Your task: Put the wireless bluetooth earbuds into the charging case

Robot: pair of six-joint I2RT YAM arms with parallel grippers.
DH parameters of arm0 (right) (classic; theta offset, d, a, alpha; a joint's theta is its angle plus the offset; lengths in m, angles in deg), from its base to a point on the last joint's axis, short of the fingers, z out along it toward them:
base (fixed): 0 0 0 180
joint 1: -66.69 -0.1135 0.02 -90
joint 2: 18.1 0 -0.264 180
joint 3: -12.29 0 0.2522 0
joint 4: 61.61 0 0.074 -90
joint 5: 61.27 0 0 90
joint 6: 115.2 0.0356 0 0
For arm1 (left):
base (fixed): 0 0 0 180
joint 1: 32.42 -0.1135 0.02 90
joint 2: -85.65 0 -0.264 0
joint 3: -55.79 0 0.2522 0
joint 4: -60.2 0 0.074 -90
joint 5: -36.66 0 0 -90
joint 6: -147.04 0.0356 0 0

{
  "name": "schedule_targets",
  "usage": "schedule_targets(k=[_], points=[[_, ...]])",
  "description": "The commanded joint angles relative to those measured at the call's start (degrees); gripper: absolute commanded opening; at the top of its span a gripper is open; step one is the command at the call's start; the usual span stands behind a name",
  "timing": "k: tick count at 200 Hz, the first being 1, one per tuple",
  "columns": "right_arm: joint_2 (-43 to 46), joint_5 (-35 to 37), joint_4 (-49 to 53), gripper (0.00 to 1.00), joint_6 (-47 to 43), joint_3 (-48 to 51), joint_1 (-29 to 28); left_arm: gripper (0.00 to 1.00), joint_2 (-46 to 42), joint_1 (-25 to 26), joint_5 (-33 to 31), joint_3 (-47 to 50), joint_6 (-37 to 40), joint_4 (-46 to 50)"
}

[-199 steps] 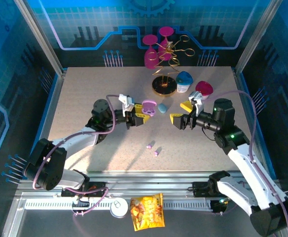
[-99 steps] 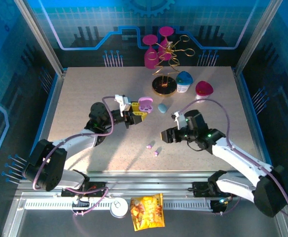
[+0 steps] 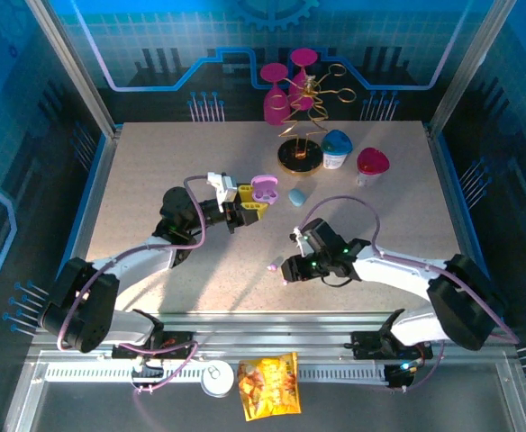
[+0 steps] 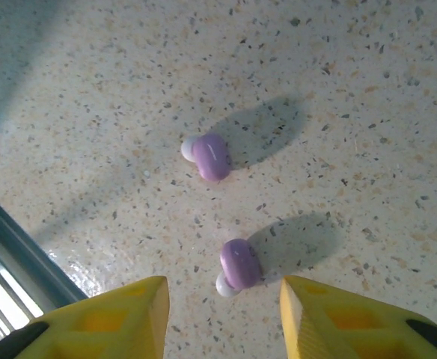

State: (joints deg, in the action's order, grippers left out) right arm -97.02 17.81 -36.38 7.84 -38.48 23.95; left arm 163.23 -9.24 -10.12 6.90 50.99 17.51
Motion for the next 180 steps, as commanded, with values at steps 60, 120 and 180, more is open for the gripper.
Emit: schedule_targets(k=[60, 120, 180], points=[[-8.2, -3.3, -2.5, 0.38, 0.5, -3.7, -1.2, 0.29, -3.1, -0.3, -0.9, 1.6, 2.7, 1.2], [-9.3, -4.5, -3.3, 0.33, 1.2, -2.9, -2.1, 0.29, -3.1, -0.3, -1.0, 1.8, 3.2, 1.4], [-9.4, -4.6, -3.9, 0.28, 0.9, -2.7, -2.5, 0.29, -3.0, -0.3, -1.1, 2.1, 3.0, 0.9]])
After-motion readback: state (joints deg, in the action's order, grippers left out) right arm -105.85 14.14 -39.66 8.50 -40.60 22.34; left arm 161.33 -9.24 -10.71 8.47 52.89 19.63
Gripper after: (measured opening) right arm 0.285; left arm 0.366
